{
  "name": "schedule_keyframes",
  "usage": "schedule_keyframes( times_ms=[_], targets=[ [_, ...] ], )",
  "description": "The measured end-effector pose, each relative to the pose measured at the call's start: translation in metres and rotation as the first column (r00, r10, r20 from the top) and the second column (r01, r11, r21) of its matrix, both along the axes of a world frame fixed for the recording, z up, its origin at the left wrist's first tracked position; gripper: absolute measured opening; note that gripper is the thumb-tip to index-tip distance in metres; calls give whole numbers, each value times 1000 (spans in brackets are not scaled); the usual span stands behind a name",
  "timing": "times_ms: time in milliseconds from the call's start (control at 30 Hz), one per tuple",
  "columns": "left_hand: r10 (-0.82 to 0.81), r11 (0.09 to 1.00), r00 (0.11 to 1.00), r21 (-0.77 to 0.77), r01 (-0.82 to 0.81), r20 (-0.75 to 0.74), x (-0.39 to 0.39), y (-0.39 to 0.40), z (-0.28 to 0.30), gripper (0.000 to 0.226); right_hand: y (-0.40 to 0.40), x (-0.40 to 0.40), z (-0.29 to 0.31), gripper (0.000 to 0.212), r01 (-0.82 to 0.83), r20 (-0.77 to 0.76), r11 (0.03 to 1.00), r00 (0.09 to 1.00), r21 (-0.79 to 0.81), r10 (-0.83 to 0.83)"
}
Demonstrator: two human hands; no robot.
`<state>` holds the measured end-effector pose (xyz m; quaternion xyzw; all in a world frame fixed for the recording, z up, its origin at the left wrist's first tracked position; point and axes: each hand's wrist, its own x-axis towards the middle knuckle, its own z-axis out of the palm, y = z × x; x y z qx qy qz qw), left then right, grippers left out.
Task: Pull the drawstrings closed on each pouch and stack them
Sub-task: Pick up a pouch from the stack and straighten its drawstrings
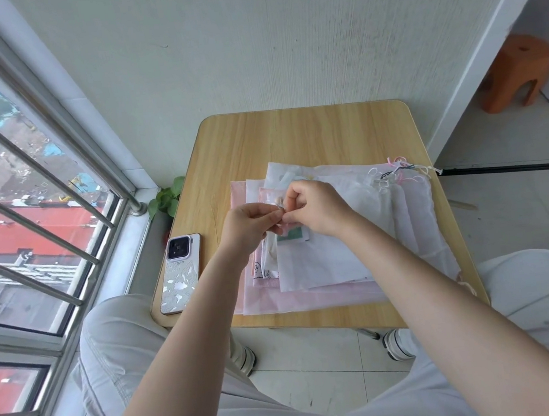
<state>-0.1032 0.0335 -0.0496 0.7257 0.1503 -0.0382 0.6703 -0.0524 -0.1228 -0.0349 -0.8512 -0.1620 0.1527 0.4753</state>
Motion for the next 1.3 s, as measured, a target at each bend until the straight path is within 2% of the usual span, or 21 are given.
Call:
schedule_keyframes(
  times_ms=[233,433,633,767,867,967,1300],
  targets=[
    [-36,999,999,-31,37,13,0,5,3,16,-3,-1,6,27,1,2,992,1000,125,-1],
    [-73,992,997,-101,70,-23,-1,7,8,18,-4,1,7,27,-33,57,997,998,68,29],
    [-3,992,999,-129,-2,-39,-3,3,11,12,2,-3,10,31,11,191,1000,981,-8,-9],
    [12,1000,999,-9,-13,-37,-4,3,16,7,4,-4,4,27,19,195,1000,981,-6,-17],
    [-56,984,998,167,58,-19,-5,4,19,11,4,-2,3,23,34,209,999,978,-19,-29],
    [-110,953,994,281,108,-10,-6,4,20,18,4,-1,4,19,40,217,999,976,-34,-31],
    [-64,939,998,339,55,16,-5,-3,28,12,5,-2,8,3,17,278,988,960,-155,27]
  ],
)
